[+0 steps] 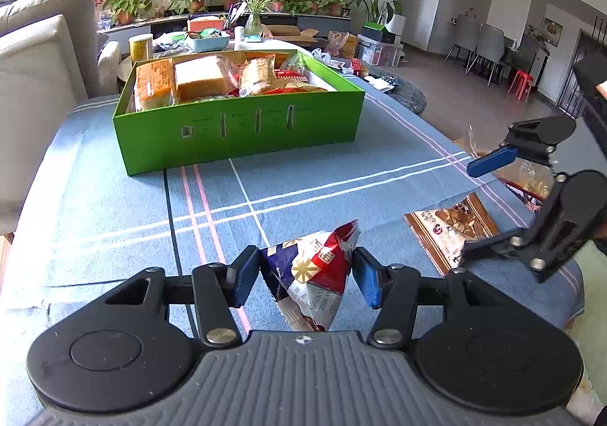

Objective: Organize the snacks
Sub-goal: 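Grasp the red-and-white chip bag with the left gripper while the right gripper grasps the brown patterned bag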

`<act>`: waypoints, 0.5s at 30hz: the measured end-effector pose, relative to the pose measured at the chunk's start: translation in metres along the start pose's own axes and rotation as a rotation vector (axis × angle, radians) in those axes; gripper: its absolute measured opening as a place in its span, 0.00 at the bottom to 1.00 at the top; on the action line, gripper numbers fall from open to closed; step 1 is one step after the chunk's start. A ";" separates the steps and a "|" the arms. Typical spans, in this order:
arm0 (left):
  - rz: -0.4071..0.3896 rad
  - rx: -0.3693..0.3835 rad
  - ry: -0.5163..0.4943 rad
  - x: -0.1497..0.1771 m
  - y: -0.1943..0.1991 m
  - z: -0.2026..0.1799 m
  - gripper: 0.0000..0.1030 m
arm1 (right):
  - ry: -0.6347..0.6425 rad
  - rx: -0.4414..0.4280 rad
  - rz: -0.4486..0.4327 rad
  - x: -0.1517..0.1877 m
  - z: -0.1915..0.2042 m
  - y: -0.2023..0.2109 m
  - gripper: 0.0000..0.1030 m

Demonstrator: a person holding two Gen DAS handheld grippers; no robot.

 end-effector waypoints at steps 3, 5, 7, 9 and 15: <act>0.002 0.008 0.022 0.001 -0.001 0.003 0.49 | 0.095 -0.012 0.045 0.002 0.007 0.002 0.84; 0.000 0.014 0.030 0.001 -0.002 0.003 0.49 | 0.147 0.011 0.090 0.002 0.010 -0.003 0.84; -0.003 0.017 0.028 0.001 -0.002 0.002 0.49 | 0.172 0.039 0.135 0.001 0.011 -0.012 0.85; -0.007 0.020 0.024 0.001 -0.001 0.002 0.49 | 0.173 0.054 0.161 -0.002 0.009 -0.023 0.87; -0.017 0.014 0.045 0.002 0.002 0.008 0.50 | -0.014 0.000 0.093 -0.017 -0.005 -0.032 0.66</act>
Point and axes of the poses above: each gripper's, at about its wrist camera, not at the fingertips, and y roughly against the way its jaws point, z to its left, x to its underside, the point moved 2 cm from there along -y, roughly the way its jaws point, and after that the axes turned 13 degrees about z, right-handed, at the moved point
